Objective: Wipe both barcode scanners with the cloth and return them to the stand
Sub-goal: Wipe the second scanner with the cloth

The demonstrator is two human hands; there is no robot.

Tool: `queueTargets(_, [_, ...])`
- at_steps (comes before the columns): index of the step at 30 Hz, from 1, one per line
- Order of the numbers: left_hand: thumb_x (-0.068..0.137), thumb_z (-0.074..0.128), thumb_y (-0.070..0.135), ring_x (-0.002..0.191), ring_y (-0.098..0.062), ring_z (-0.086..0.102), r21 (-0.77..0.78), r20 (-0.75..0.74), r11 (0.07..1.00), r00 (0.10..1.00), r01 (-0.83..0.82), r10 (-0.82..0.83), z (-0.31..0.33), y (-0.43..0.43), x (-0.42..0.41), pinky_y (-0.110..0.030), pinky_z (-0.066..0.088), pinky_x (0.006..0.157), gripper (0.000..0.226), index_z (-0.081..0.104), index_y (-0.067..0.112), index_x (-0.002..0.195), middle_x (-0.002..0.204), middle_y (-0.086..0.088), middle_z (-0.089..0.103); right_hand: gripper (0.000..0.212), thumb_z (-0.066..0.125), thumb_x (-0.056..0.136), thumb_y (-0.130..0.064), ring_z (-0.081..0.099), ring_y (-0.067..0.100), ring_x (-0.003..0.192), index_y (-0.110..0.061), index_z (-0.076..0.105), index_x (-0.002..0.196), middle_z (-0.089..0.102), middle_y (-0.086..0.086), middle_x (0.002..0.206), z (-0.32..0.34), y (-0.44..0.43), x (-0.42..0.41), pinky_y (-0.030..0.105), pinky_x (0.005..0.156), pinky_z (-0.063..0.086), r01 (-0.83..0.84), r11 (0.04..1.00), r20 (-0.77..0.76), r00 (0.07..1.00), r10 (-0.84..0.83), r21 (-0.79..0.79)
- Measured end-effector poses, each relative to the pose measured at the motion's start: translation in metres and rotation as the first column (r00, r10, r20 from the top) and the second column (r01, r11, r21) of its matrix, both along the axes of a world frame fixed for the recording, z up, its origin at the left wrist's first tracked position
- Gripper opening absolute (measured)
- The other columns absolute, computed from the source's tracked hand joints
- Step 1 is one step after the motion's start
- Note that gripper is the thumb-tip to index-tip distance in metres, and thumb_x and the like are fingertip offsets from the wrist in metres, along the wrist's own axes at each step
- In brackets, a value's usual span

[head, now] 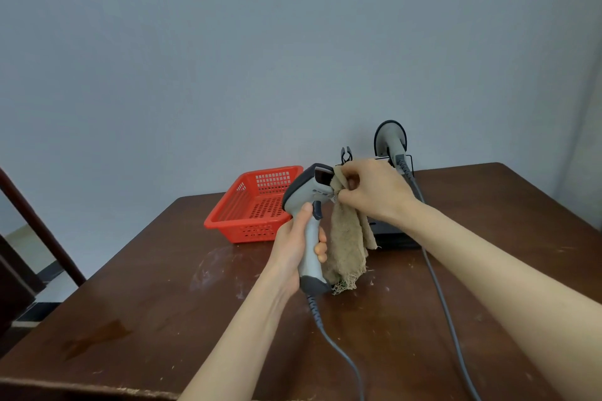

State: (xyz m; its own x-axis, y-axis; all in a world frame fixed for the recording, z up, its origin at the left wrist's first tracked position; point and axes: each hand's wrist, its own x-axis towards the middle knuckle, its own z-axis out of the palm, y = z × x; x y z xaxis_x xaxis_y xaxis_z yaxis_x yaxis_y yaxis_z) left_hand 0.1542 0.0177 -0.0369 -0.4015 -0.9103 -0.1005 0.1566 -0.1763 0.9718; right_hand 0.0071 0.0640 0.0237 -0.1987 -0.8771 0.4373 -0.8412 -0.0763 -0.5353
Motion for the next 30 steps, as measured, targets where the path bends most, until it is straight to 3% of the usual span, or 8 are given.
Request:
queueTargets(3, [0.092, 0.054, 0.042, 0.039, -0.014, 0.042, 0.027, -0.029, 1.000, 1.000, 0.011, -0.011, -0.001, 0.002, -0.001, -0.023, 0.039, 0.038, 0.041, 0.057, 0.004, 0.076, 0.056, -0.007, 0.049, 0.011, 0.061, 0.073, -0.010, 0.052, 0.013, 0.066, -0.020, 0.065, 0.076, 0.056, -0.008, 0.065, 0.001, -0.001, 0.008, 0.033, 0.067, 0.046, -0.108, 0.992, 0.187, 0.975, 0.118, -0.063])
queueTargets(6, [0.092, 0.053, 0.041, 0.037, -0.015, 0.042, 0.043, -0.038, 0.999, 0.999, 0.020, -0.018, -0.001, 0.004, -0.002, -0.023, 0.039, 0.038, 0.044, 0.058, 0.004, 0.070, 0.053, -0.009, 0.048, 0.007, 0.069, 0.076, -0.017, 0.048, 0.008, 0.061, -0.018, 0.067, 0.082, 0.054, -0.010, 0.063, 0.003, -0.001, 0.013, 0.029, 0.065, 0.042, -0.180, 0.978, 0.282, 0.937, 0.204, -0.109])
queueTargets(10, [0.093, 0.052, 0.040, 0.037, -0.015, 0.042, 0.053, -0.049, 0.999, 0.999, 0.008, -0.005, 0.000, 0.004, -0.001, -0.023, 0.039, 0.038, 0.040, 0.058, 0.004, 0.075, 0.054, -0.009, 0.049, 0.017, 0.067, 0.076, -0.038, 0.052, 0.013, 0.065, -0.023, 0.059, 0.077, 0.053, -0.006, 0.065, 0.003, 0.003, 0.007, 0.033, 0.061, 0.043, -0.097, 0.994, 0.038, 0.994, 0.099, -0.042])
queueTargets(16, [0.093, 0.053, 0.038, 0.036, -0.011, 0.039, 0.089, -0.108, 0.996, 0.994, 0.023, -0.013, 0.002, 0.003, 0.001, -0.019, 0.035, 0.034, 0.032, 0.056, 0.007, 0.085, 0.055, -0.005, 0.049, 0.028, 0.051, 0.082, -0.013, 0.050, 0.029, 0.071, -0.022, 0.042, 0.058, 0.051, -0.003, 0.068, 0.006, 0.003, -0.013, 0.030, 0.057, 0.036, 0.210, 0.973, -0.239, 0.954, -0.183, 0.093])
queueTargets(19, [0.092, 0.053, 0.040, 0.035, -0.010, 0.038, 0.119, -0.138, 0.992, 0.990, 0.030, -0.013, 0.002, 0.002, 0.002, -0.018, 0.035, 0.034, 0.033, 0.055, 0.008, 0.086, 0.054, -0.004, 0.050, 0.017, 0.053, 0.084, -0.013, 0.062, 0.027, 0.076, -0.019, 0.066, 0.074, 0.068, 0.003, 0.080, 0.001, 0.003, -0.022, 0.035, 0.066, 0.053, 0.185, 0.979, 0.037, 0.981, -0.189, 0.091])
queueTargets(22, [0.091, 0.053, 0.041, 0.035, -0.009, 0.039, 0.137, -0.154, 0.990, 0.988, 0.040, -0.019, 0.001, 0.002, 0.001, -0.018, 0.035, 0.033, 0.033, 0.054, 0.008, 0.088, 0.055, -0.003, 0.049, 0.016, 0.059, 0.086, -0.016, 0.058, 0.007, 0.061, -0.019, 0.070, 0.074, 0.066, -0.010, 0.067, 0.002, 0.005, -0.013, 0.029, 0.067, 0.053, 0.076, 0.996, 0.305, 0.951, -0.058, -0.048])
queueTargets(25, [0.092, 0.053, 0.041, 0.035, -0.010, 0.038, 0.142, -0.157, 0.988, 0.987, 0.059, -0.036, -0.001, 0.003, -0.001, -0.019, 0.035, 0.033, 0.034, 0.052, 0.008, 0.093, 0.055, -0.003, 0.049, 0.031, 0.059, 0.085, -0.022, 0.053, 0.004, 0.057, -0.029, 0.056, 0.056, 0.057, -0.017, 0.052, 0.000, 0.005, 0.000, 0.023, 0.058, 0.042, 0.104, 0.987, 0.282, 0.957, -0.066, -0.123])
queueTargets(30, [0.092, 0.052, 0.041, 0.035, -0.010, 0.038, 0.158, -0.152, 0.984, 0.987, 0.080, -0.055, -0.002, 0.005, -0.005, -0.019, 0.035, 0.033, 0.034, 0.053, 0.007, 0.086, 0.055, -0.004, 0.048, 0.018, 0.061, 0.084, -0.032, 0.063, 0.014, 0.071, -0.025, 0.073, 0.072, 0.067, -0.008, 0.065, -0.004, 0.001, 0.008, 0.034, 0.068, 0.053, 0.124, 0.985, 0.264, 0.960, -0.088, -0.123])
